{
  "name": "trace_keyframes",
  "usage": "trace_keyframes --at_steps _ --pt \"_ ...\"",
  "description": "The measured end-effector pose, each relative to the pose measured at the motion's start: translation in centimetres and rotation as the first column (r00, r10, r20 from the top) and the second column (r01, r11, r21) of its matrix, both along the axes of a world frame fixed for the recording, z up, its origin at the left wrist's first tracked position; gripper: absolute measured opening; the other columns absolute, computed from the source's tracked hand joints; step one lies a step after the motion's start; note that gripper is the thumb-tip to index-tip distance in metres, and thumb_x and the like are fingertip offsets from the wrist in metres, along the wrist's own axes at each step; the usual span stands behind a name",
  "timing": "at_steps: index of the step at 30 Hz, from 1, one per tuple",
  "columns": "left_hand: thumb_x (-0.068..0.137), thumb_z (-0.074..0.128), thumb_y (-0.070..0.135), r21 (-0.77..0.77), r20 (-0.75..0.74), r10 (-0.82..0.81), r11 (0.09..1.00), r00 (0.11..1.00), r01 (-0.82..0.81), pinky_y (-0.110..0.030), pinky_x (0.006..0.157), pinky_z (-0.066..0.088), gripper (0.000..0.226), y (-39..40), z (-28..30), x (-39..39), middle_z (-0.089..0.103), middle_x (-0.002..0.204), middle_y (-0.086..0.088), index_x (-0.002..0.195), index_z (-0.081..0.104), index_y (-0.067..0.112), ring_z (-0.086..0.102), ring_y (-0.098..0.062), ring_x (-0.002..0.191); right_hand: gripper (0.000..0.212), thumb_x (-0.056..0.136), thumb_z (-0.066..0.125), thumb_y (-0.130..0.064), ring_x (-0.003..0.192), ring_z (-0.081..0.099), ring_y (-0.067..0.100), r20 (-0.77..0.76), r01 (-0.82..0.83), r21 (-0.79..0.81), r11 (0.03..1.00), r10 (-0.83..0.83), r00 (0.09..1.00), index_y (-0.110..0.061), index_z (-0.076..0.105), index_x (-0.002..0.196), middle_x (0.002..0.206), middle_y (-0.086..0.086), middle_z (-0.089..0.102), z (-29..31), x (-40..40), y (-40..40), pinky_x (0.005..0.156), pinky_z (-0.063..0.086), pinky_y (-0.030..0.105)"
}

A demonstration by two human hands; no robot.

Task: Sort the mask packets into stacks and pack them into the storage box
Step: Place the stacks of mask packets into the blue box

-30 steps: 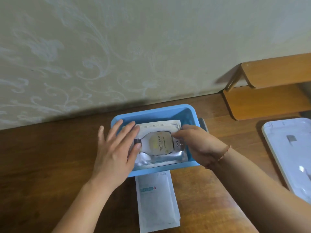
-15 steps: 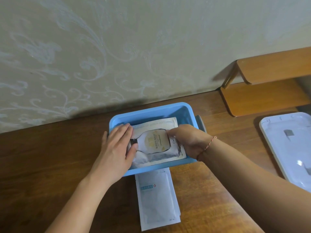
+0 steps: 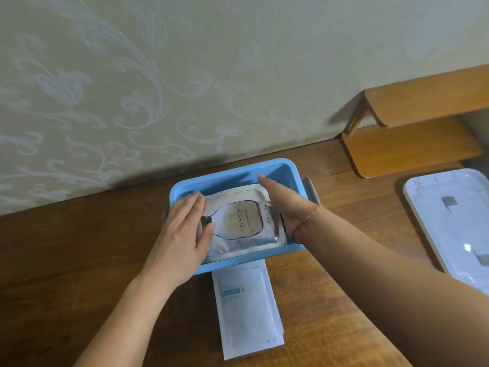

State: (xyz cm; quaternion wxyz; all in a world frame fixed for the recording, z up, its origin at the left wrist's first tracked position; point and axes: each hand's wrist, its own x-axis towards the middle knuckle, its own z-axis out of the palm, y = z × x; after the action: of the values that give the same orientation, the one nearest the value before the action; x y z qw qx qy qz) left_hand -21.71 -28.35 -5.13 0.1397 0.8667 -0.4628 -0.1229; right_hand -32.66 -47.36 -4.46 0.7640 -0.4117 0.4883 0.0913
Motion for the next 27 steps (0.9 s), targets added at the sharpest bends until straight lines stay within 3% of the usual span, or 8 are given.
trace_keyframes --at_steps 4,8,16,18,21,24,25,27 --pt "0.097 0.039 0.044 -0.009 -0.018 0.007 1.000 1.000 -0.007 -0.021 0.113 0.002 0.066 0.0 0.0 -0.1 0.019 0.161 0.004 0.154 0.020 0.017 0.000 0.005 0.139 0.055 0.094 0.034 -0.064 0.075 0.066 0.020 -0.035 0.046 -0.005 0.999 -0.046 0.998 -0.017 0.062 0.107 0.093 0.006 0.069 -0.2 0.5 0.3 0.058 0.051 0.027" --pt "0.098 0.046 0.034 -0.043 -0.008 0.031 0.999 0.999 -0.032 -0.023 0.115 0.005 0.061 0.1 -0.5 -0.4 0.025 0.159 -0.001 0.152 0.027 0.012 0.010 -0.005 0.145 0.059 0.091 0.040 -0.065 0.092 0.070 0.026 -0.044 0.025 -0.055 0.998 -0.027 0.999 -0.016 0.062 0.116 0.104 0.011 0.072 -1.2 0.8 0.9 0.073 0.057 0.035" --pt "0.100 0.042 0.040 -0.030 -0.064 0.049 0.998 0.997 -0.051 -0.021 0.115 0.001 0.066 0.2 0.1 -0.3 0.011 0.162 0.008 0.155 0.014 0.019 -0.004 0.007 0.137 0.059 0.088 0.046 -0.064 0.091 0.071 0.030 -0.083 -0.136 -0.178 0.975 0.122 0.989 -0.011 0.062 0.111 0.101 0.014 0.072 -0.7 0.5 0.5 0.087 0.057 0.044" --pt "0.099 0.044 0.040 -0.023 -0.041 0.047 0.999 0.998 -0.048 -0.027 0.118 0.002 0.066 0.3 0.3 -0.3 0.012 0.162 0.007 0.155 0.014 0.019 -0.005 0.006 0.137 0.050 0.090 0.053 -0.053 0.092 0.069 0.025 -0.101 -0.212 -0.285 0.935 0.191 0.976 -0.010 0.060 0.114 0.102 0.011 0.071 0.3 -0.2 0.7 0.085 0.057 0.041" --pt "0.097 0.047 0.041 -0.023 0.045 0.030 0.999 0.999 -0.029 -0.037 0.119 0.002 0.068 0.3 0.5 -0.4 0.015 0.162 0.004 0.154 0.018 0.018 -0.002 0.001 0.141 0.031 0.092 0.058 -0.041 0.094 0.063 0.006 -0.042 -0.317 -0.541 0.779 0.351 0.935 -0.021 0.051 0.115 0.105 -0.009 0.067 3.2 -3.1 1.8 0.075 0.053 0.024" --pt "0.095 0.049 0.042 -0.056 0.107 0.013 0.998 0.994 -0.007 -0.043 0.119 0.006 0.068 0.6 0.4 -0.6 0.021 0.161 0.000 0.153 0.025 0.015 0.009 -0.010 0.147 0.024 0.092 0.059 -0.029 0.096 0.056 -0.021 0.149 -0.171 -0.763 0.624 0.426 0.893 -0.047 0.051 0.105 0.097 -0.042 0.060 6.6 -8.0 3.8 0.070 0.048 0.005" --pt "0.096 0.049 0.043 -0.074 0.120 0.013 0.997 0.993 -0.004 -0.045 0.119 0.009 0.066 0.8 0.4 -0.6 0.023 0.160 -0.001 0.152 0.029 0.014 0.013 -0.014 0.148 0.028 0.091 0.061 -0.024 0.096 0.057 -0.020 0.228 -0.032 -0.790 0.613 0.342 0.912 -0.046 0.056 0.107 0.098 -0.042 0.062 6.9 -9.9 4.7 0.073 0.048 0.004" --pt "0.097 0.046 0.045 -0.154 0.131 0.038 0.988 0.991 -0.018 -0.049 0.119 0.018 0.062 1.3 0.5 -0.7 0.029 0.158 -0.004 0.148 0.037 0.011 0.019 -0.020 0.148 0.024 0.087 0.064 -0.015 0.090 0.068 -0.001 0.300 0.183 -0.798 0.574 0.116 0.947 -0.033 0.069 0.103 0.095 -0.018 0.073 5.1 -13.6 6.1 0.078 0.052 0.013"
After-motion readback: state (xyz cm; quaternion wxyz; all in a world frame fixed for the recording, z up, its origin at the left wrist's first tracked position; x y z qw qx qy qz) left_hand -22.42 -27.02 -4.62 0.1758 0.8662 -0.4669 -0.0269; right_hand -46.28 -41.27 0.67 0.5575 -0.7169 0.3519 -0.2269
